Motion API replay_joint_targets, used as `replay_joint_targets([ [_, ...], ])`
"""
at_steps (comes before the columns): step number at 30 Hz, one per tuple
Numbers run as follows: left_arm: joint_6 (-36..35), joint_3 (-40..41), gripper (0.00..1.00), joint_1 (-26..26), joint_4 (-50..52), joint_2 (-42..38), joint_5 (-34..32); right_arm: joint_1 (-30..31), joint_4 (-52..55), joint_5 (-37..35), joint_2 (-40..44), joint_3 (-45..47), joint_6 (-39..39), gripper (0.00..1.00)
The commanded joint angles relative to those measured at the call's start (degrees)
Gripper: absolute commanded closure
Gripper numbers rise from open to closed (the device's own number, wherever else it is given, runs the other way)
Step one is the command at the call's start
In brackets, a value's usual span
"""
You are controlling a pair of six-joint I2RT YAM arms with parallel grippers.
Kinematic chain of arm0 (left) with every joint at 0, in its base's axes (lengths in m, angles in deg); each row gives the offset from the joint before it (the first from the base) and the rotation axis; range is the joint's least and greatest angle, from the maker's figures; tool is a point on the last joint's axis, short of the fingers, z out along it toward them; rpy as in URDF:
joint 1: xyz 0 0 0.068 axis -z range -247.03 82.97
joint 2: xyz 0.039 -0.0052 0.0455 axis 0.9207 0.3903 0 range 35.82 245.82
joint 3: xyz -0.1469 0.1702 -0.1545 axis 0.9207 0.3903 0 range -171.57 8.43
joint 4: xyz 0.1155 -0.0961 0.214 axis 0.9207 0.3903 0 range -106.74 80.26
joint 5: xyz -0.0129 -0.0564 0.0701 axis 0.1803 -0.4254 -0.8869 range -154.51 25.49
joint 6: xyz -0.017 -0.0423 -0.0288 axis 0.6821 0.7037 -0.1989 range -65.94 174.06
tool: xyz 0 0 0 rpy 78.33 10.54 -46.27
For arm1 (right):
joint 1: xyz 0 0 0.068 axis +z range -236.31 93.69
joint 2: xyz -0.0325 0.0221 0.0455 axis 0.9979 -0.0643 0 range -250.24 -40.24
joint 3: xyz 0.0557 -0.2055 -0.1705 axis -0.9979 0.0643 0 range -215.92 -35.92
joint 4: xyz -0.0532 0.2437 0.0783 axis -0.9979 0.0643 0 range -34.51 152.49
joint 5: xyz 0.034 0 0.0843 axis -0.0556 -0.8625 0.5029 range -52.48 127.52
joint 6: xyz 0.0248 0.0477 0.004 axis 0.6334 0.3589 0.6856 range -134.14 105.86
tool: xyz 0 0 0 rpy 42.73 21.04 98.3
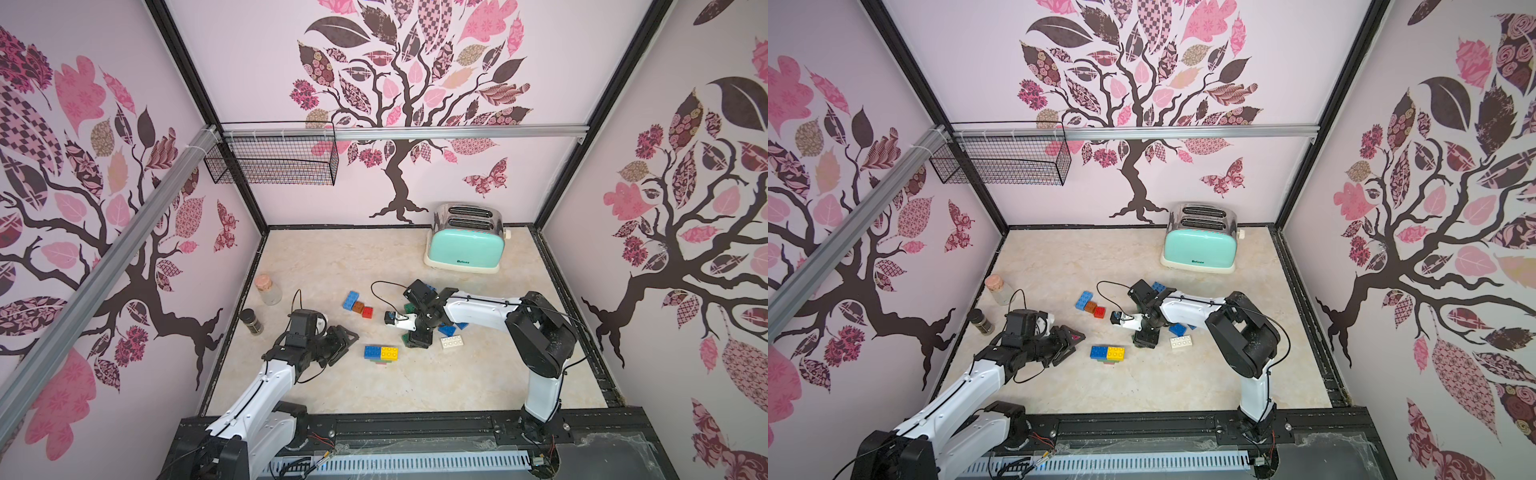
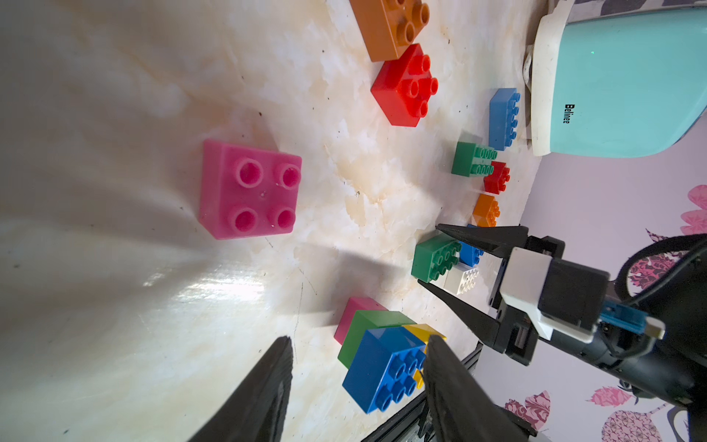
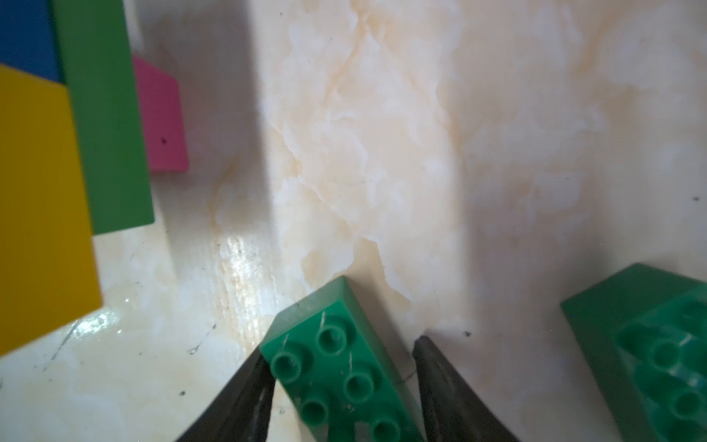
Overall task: Assemble a heart with lego
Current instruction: Pick up the lego brick from the center of the board.
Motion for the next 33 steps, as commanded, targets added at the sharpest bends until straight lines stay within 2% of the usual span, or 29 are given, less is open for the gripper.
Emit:
replay_joint_targets([
  [1, 0.13, 0.90, 0.42, 0.18, -0.50, -1.00, 0.23, 0.40, 1.37, 0.31, 1.12, -0.30, 2.38, 0.44],
  [9, -0.03, 1.28, 0.42, 0.16, 0.44, -2.79, 0.31, 1.16, 3.93, -3.19, 1.13, -2.51, 10.28, 0.55],
  [12, -0.03, 1.19, 0.42, 0.16, 0.45, -2.85, 0.48, 1.36, 3.02, -3.81, 3.27, -0.66, 14.51, 0.59],
  [16, -0.11, 1.28, 0.42, 0.17, 0.18, -2.68, 0.57, 1.36, 2.94, -5.89, 6.49, 2.39, 18.98, 0.60],
  [24, -0.54, 0.91, 0.42, 0.13, -0.52, -1.29, 1.09, 2.62, 4.98, -5.88, 8.99, 7.23, 17.36, 0.61],
  [29, -1.69, 0.73, 0.42, 0.16, -0.34, -1.02, 2.53, 4.35, 4.83, -5.72, 7.55, 7.57, 16.27, 0.60],
  [33, -1.71, 1.01, 0.41, 0.44, -0.86, -0.56, 3.90, 4.94, 5.03, -6.48, 7.10, 7.34, 15.80, 0.53],
])
